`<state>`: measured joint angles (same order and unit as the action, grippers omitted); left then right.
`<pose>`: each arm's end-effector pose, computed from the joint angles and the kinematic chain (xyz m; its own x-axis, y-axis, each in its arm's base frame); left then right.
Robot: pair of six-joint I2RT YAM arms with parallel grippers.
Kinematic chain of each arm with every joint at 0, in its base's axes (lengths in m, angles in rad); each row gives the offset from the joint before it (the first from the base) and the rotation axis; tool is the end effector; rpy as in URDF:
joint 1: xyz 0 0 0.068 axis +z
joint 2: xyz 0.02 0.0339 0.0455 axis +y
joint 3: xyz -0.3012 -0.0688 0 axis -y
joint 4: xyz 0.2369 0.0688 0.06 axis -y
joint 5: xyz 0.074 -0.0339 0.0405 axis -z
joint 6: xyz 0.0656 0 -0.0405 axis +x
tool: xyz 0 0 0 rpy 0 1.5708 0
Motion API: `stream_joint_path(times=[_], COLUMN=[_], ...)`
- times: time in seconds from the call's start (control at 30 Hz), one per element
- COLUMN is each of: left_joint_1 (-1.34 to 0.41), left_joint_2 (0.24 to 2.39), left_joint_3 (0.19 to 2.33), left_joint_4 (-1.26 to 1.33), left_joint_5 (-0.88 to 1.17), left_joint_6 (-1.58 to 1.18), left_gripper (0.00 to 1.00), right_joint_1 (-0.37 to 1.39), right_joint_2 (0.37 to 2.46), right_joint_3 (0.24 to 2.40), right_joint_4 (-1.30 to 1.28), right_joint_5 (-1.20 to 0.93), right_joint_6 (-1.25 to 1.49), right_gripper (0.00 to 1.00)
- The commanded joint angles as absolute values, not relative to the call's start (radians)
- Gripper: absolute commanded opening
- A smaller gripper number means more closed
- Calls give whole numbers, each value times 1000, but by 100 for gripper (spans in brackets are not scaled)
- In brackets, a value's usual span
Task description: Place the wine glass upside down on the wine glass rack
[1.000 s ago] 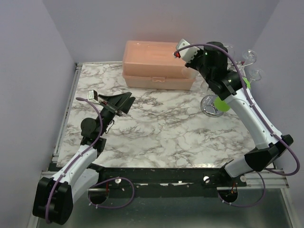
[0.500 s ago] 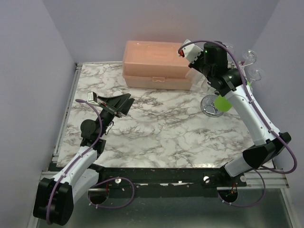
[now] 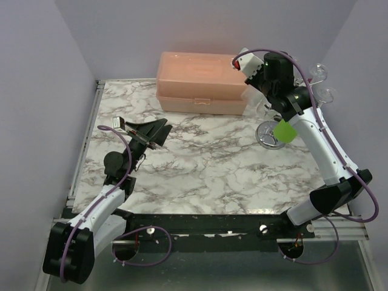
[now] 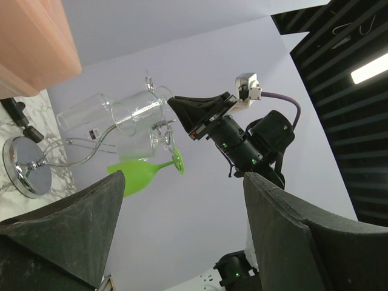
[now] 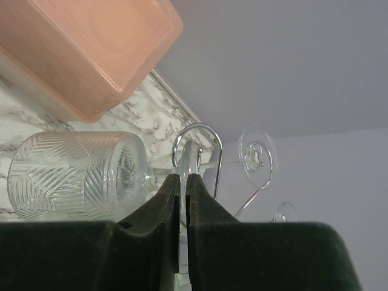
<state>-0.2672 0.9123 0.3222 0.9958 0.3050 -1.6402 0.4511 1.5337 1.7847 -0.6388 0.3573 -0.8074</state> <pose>0.1794 -0.0695 0.3237 -0.5431 -0.8379 -0.0545 0.3438 -0.1627 -0.9248 0.3239 0.1314 0.4802 -0.1507 -0.8251 -0.5445 -0.3268 0.5614 -0.7603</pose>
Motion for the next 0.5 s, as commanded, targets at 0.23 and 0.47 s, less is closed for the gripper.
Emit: stream_joint_path(times=[0.23,0.47], left_joint_1=[-258,-257], left_joint_2=[949,973], left_joint_3=[336,340], left_joint_4=[1081,1105], left_joint_5=[333,334], left_joint_6=[-1658,-1668], left_gripper=[81,81], right_joint_1=[432,433], right_joint_2=[1526,1526], right_joint_3=[1807,1788], right_joint_4=[-575,-544], right_joint_5=[422,443], right_joint_6=[-827,-848], right_gripper=[0,0])
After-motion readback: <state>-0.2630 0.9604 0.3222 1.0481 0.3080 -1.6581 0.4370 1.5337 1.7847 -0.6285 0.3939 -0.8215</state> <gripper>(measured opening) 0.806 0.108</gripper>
